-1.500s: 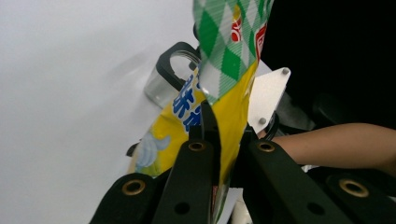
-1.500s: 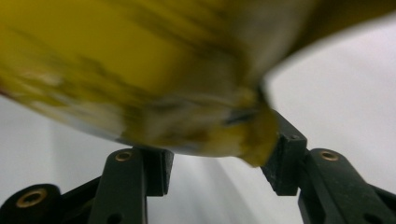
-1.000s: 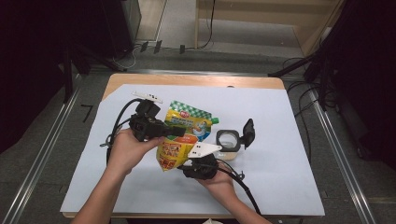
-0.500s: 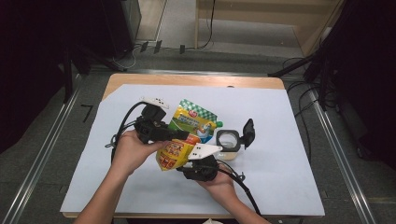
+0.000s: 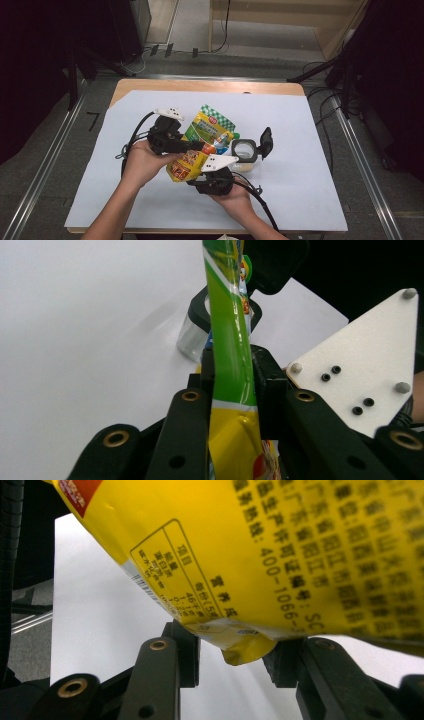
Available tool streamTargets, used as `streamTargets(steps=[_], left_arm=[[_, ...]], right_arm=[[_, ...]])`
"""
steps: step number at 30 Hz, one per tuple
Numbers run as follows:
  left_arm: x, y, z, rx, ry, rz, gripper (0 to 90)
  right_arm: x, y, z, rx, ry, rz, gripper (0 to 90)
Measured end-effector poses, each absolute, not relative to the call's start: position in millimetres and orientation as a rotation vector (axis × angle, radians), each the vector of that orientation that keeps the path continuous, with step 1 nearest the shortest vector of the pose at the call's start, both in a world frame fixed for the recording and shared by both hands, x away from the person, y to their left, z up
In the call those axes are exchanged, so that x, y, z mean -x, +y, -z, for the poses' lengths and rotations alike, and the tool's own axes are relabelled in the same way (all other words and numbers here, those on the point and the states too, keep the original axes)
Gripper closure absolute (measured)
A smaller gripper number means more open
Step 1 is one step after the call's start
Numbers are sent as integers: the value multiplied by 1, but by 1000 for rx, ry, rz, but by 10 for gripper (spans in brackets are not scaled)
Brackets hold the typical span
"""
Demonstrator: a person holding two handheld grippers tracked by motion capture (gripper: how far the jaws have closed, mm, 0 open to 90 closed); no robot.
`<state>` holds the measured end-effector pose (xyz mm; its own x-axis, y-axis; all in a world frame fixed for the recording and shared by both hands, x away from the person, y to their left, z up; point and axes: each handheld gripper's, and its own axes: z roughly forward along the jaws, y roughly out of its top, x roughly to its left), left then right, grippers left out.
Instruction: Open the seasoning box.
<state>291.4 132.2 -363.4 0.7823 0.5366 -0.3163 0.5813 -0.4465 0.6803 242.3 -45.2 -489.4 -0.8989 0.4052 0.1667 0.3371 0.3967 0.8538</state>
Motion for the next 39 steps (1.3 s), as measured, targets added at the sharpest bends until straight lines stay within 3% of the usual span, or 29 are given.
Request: streamTargets(steps=[5, 13, 25, 31, 39], left_arm=[[-291, 130, 362, -2160, 863, 82, 900], [-292, 134, 359, -2132, 896, 149, 900], [-295, 126, 368, -2057, 983, 254, 900], [-293, 120, 369, -2105, 988, 152, 900], [-291, 117, 368, -2107, 951, 110, 883]], right_arm=[[-243, -45, 491, -682, 2573, -1542, 649], [-240, -44, 493, -680, 2555, -1560, 627], [-231, -37, 502, -773, 2413, -1499, 512], [-231, -38, 501, -812, 2452, -1491, 578], [-230, -40, 493, -839, 2505, -1594, 595]])
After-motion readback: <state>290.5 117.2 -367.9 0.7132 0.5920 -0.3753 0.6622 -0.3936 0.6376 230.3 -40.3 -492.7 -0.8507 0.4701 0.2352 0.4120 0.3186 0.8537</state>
